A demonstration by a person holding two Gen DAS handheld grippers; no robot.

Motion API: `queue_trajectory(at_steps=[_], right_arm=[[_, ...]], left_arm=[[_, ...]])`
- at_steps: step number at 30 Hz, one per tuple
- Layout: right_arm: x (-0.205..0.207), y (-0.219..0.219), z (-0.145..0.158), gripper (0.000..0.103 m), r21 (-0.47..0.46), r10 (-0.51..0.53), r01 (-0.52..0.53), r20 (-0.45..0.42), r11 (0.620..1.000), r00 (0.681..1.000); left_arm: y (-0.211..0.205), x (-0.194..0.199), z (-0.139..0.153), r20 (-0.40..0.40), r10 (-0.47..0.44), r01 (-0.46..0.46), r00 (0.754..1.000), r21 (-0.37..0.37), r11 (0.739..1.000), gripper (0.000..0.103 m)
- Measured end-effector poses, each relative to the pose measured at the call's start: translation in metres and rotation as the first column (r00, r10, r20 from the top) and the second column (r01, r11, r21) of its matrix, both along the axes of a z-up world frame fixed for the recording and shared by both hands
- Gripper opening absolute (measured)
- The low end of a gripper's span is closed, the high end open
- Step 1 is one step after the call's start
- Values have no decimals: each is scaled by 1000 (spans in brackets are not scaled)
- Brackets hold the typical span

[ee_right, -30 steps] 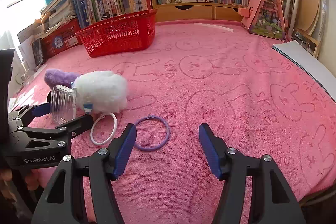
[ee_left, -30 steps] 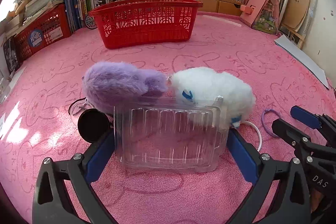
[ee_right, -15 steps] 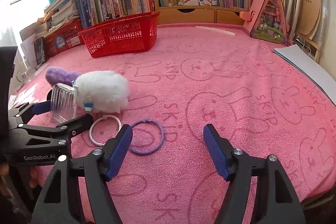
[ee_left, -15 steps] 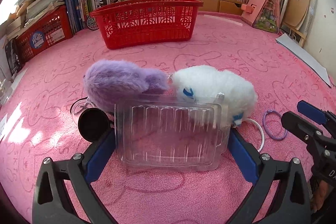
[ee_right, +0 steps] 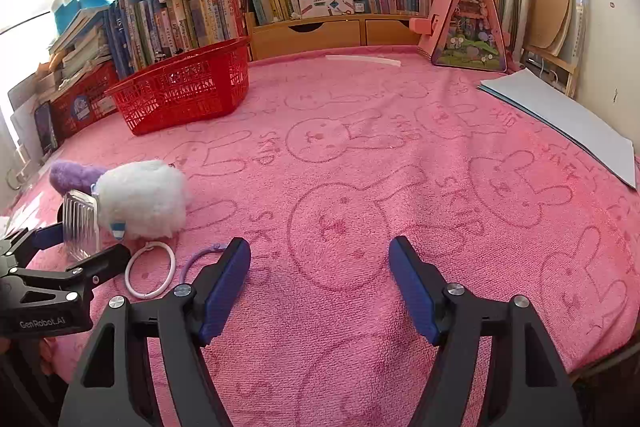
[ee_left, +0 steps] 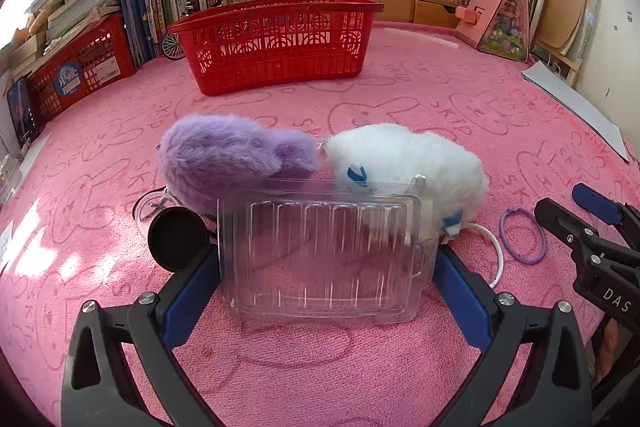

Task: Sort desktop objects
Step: 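Close the left gripper on the clear plastic box, then lift the clear plastic box off the cloth with the left gripper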

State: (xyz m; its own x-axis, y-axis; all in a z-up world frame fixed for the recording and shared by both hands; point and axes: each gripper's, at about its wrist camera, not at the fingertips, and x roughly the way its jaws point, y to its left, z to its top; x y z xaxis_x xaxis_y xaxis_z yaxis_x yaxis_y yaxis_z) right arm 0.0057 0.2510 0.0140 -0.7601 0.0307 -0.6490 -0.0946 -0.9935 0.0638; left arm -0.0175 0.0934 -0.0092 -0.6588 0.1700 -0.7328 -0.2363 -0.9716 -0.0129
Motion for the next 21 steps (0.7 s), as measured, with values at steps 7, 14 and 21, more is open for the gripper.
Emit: queue_trajectory(at_steps=[7,14,21], right_arm=[[0,-15,-7,87,87,1,1,-20,996,1000],[4,-19,-13,90,96,-24,33,-90,995,996],[4,-20,-12,91,99,-18,28,-98,995,995]], left_arm=[[1,-2,0,17,-11,11,1000,-3,1000,103],[2,-11,2,48,-69,69,996,-10,998,103],[-1,-13,6,44,-96,95,994,30,995,88]])
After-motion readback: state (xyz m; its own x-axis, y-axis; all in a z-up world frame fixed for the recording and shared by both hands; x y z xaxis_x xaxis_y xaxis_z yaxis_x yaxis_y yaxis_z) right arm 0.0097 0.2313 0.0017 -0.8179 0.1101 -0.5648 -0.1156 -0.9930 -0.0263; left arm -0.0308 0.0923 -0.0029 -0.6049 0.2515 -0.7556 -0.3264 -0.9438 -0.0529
